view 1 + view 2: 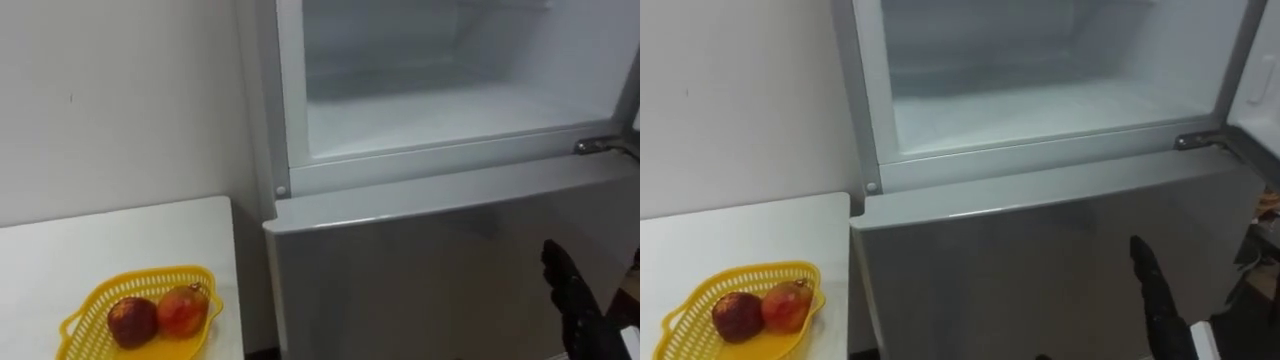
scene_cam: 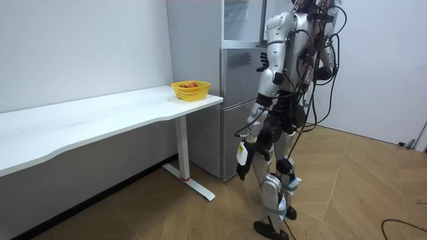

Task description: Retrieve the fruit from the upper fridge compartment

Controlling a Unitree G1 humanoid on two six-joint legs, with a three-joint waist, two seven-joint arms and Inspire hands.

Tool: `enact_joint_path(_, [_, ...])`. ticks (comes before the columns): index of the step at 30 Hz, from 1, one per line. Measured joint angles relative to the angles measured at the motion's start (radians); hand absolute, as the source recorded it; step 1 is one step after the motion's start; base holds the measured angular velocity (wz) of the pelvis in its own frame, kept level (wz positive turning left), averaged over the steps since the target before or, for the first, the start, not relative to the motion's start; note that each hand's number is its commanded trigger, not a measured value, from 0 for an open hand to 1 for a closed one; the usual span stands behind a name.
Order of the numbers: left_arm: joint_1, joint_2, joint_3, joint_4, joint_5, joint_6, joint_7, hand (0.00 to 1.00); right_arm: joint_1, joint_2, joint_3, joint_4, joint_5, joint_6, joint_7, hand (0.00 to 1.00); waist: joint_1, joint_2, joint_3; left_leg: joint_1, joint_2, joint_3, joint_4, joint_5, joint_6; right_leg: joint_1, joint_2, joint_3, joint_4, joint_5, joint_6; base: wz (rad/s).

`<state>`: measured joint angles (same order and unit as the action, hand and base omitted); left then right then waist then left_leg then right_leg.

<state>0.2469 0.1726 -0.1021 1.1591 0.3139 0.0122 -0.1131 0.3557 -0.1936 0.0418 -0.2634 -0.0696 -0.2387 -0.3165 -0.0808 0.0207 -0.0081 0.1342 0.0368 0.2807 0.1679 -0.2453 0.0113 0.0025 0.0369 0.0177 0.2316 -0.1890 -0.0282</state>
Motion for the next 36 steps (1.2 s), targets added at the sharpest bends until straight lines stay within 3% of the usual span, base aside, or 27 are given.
enact_joint_path(12, [0.006, 0.001, -0.042, -0.006, -0.028, 0.007, 0.012, 0.00, 0.037, 0.007, -0.027, 0.205, 0.187, 0.022, 0.002, 0.00, -0.033, -0.005, -0.0013, 0.000, 0.003, 0.005, 0.000, 0.000, 0.000, 0.013, 0.000, -0.003, -0.029, 0.010, 0.000, -0.01])
enact_joint_path(19, [0.029, 0.002, -0.038, -0.042, -0.027, 0.011, 0.016, 0.00, 0.078, 0.028, -0.075, 0.225, 0.266, 0.034, -0.011, 0.00, -0.046, -0.006, 0.0005, 0.001, 0.003, 0.005, 0.000, 0.000, 0.000, 0.017, 0.000, -0.001, -0.028, 0.010, 0.000, 0.00])
enact_joint_path(23, [0.060, 0.002, -0.037, -0.075, -0.028, 0.009, 0.037, 0.00, 0.079, 0.041, -0.148, 0.225, 0.379, 0.032, -0.110, 0.00, -0.054, -0.013, 0.0038, 0.002, 0.003, 0.004, 0.000, 0.000, 0.000, 0.018, 0.001, -0.002, -0.027, 0.010, 0.000, 0.00])
enact_joint_path(30, [0.079, 0.005, -0.032, -0.108, -0.026, -0.006, 0.045, 0.00, 0.065, 0.042, -0.226, 0.258, 0.382, 0.008, -0.283, 0.00, -0.055, -0.018, 0.0054, 0.000, 0.002, 0.002, 0.000, 0.000, 0.000, 0.018, 0.001, 0.001, -0.028, 0.009, 0.001, 0.01])
enact_joint_path(33, [0.095, 0.008, -0.011, -0.128, -0.028, -0.006, 0.045, 0.00, 0.049, 0.039, -0.262, 0.275, 0.388, 0.008, -0.353, 0.00, -0.060, -0.025, 0.0054, 0.002, 0.001, -0.009, 0.000, 0.000, 0.000, 0.016, 0.001, 0.000, -0.026, 0.009, 0.002, 0.03])
enact_joint_path(36, [0.098, 0.010, 0.032, -0.129, -0.028, -0.006, 0.044, 0.00, 0.016, 0.031, -0.356, 0.289, 0.445, 0.010, -0.425, 0.00, -0.068, -0.041, 0.0067, 0.000, -0.001, -0.010, 0.000, 0.000, -0.001, 0.014, -0.002, -0.012, -0.022, 0.007, 0.003, 0.09])
